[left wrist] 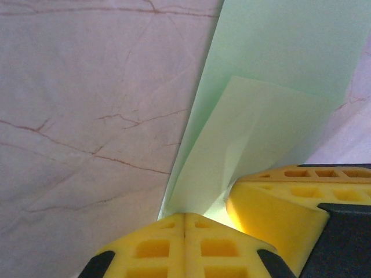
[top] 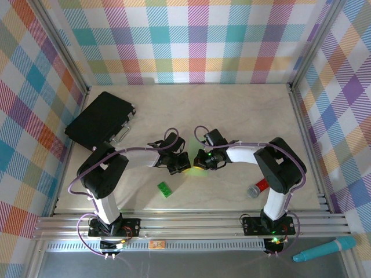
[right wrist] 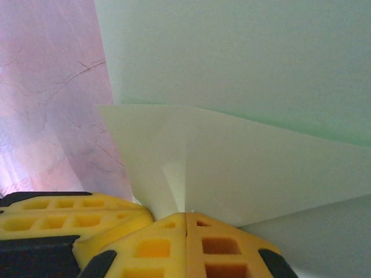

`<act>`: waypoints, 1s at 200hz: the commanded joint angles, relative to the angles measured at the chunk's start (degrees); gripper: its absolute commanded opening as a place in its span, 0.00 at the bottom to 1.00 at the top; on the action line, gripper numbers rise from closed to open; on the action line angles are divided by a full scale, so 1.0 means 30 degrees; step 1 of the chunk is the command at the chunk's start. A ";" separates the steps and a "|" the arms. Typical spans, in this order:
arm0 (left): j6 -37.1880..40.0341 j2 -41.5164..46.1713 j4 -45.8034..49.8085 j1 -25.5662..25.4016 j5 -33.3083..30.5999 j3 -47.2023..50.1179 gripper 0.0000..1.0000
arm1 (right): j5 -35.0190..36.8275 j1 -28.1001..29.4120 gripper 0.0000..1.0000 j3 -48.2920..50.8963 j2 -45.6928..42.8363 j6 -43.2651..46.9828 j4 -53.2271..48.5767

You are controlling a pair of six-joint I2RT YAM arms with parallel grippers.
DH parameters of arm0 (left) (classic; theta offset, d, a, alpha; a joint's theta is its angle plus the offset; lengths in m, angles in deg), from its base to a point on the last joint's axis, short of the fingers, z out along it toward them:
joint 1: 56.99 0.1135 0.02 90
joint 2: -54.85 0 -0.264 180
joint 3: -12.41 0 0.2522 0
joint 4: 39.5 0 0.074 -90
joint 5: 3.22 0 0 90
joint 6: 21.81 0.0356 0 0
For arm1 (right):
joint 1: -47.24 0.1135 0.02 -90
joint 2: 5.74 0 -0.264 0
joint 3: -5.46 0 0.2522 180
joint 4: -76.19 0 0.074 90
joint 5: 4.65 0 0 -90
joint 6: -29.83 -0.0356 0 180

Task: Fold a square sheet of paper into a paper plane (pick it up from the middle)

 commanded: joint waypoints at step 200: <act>0.0508 0.0798 0.1132 0.0362 -0.0234 -0.2218 0.19 | -0.1690 -0.5858 0.18 0.0558 -0.2546 0.1350 -0.1531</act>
